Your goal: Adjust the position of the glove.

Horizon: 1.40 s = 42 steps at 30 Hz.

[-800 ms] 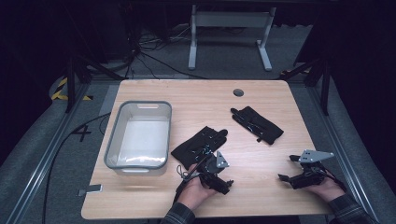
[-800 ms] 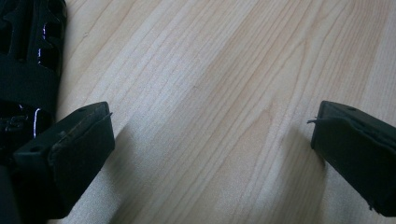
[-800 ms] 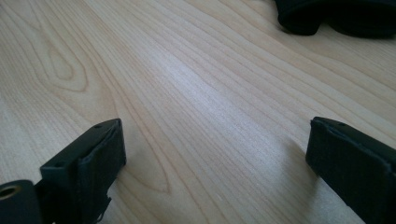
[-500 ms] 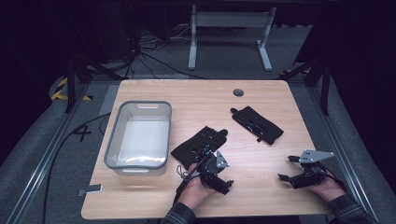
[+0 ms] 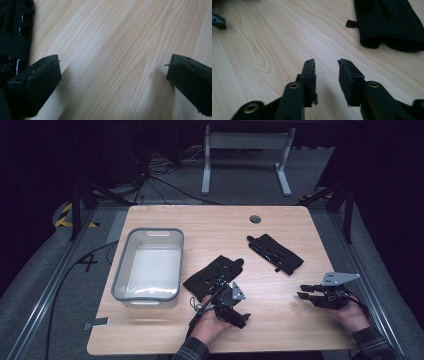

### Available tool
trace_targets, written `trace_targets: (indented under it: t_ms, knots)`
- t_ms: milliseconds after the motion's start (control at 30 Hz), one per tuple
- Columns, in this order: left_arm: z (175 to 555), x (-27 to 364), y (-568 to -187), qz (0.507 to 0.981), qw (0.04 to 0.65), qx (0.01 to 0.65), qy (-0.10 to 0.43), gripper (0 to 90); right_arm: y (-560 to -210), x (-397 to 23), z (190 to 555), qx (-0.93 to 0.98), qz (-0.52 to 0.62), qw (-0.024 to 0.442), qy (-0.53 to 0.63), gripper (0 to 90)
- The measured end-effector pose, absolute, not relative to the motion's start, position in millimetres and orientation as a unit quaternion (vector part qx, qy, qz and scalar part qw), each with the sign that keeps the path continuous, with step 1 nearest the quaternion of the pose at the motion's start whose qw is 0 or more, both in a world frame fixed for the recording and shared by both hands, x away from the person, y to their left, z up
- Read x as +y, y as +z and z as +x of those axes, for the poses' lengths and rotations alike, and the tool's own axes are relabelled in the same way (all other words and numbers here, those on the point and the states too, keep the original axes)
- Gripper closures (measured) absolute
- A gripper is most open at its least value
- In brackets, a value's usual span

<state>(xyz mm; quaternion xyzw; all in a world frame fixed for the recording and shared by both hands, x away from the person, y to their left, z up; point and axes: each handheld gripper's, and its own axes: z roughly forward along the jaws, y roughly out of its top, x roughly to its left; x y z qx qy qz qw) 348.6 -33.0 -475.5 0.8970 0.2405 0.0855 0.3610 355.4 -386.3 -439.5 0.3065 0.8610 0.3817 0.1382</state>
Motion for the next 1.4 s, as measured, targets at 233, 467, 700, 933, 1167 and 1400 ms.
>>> trace_targets:
  t_ms: [233,467,700,933,1167,1400]
  knots:
    - [349,-33,-476,0.897,0.361,0.241,0.085,0.0,-434,-382,370,0.864,0.307,0.130,0.379,87.7]
    - [349,-33,-476,0.897,0.361,0.241,0.086,0.0,-428,-382,388,0.860,0.315,0.130,0.381,89.3]
    - [349,-33,-476,0.897,0.361,0.240,0.085,0.0,-424,-381,408,0.853,0.318,0.146,0.387,89.6]
    - [349,-33,-476,0.897,0.361,0.241,0.085,0.0,-424,-379,424,0.853,0.317,0.155,0.385,89.8]
    - [348,-33,-476,0.897,0.361,0.239,0.085,0.0,-426,-379,442,0.849,0.324,0.162,0.385,89.8]
    - [348,-33,-476,0.897,0.361,0.239,0.085,0.0,-432,-382,460,0.846,0.336,0.166,0.379,89.8]
